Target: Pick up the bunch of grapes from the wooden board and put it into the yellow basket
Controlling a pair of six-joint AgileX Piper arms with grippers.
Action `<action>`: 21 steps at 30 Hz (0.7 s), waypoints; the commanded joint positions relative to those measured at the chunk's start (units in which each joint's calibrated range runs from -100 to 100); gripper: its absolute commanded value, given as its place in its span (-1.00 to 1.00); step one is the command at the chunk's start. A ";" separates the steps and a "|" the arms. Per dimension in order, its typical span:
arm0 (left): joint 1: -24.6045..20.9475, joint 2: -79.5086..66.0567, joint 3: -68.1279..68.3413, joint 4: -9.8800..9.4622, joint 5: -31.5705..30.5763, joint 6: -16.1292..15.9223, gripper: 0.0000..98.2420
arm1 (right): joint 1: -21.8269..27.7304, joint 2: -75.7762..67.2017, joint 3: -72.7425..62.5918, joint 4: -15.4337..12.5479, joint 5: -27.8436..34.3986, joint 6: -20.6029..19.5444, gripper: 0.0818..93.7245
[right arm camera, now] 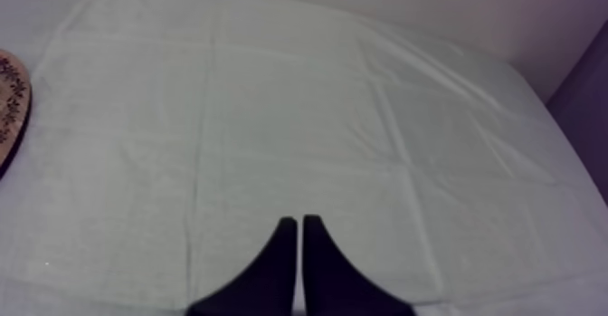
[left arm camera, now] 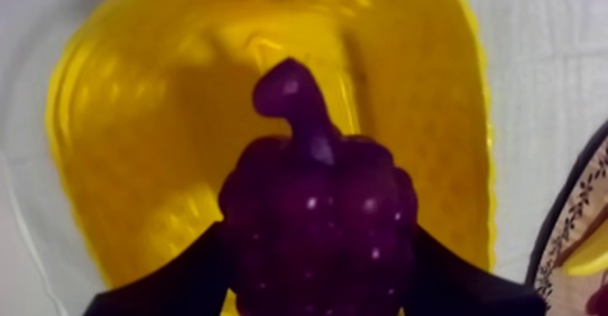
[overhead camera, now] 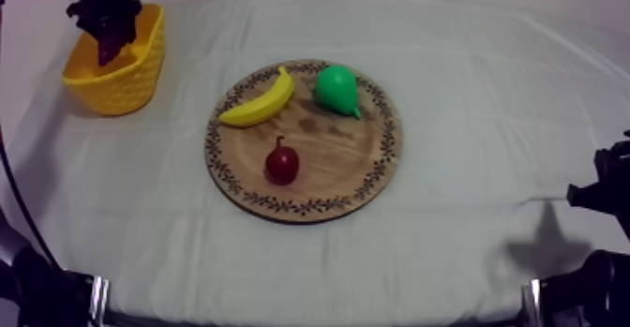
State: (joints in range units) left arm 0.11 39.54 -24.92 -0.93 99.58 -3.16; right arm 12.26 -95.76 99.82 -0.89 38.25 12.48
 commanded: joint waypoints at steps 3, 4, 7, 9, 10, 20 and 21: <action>-0.13 0.93 -0.32 0.13 0.15 2.94 0.55 | -0.01 0.01 -0.05 -0.01 -0.02 0.00 -0.99; -0.18 1.11 -0.38 0.14 0.16 3.56 0.60 | -0.01 0.01 -0.05 -0.01 -0.02 0.00 -0.99; -0.47 1.50 -0.42 0.16 0.17 5.16 0.73 | -0.01 0.01 -0.05 -0.01 -0.02 0.00 -0.99; -0.79 1.50 -0.29 0.17 0.18 6.14 0.78 | -0.01 0.01 -0.05 -0.01 -0.02 0.00 -0.99; -0.92 1.43 -0.20 0.17 0.18 6.46 0.80 | -0.01 0.01 -0.05 -0.01 -0.02 0.00 -0.99; -0.97 -4.77 1.53 -1.14 -0.41 8.03 0.81 | -0.01 0.01 -0.05 -0.01 -0.02 0.00 -0.99; -0.81 -6.14 2.19 -1.57 -1.01 8.06 0.76 | -0.01 0.01 -0.05 -0.01 -0.02 0.00 -0.99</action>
State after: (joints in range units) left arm -0.78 35.25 -23.24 -2.23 99.18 4.86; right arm 12.26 -95.76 99.82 -0.89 38.25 12.49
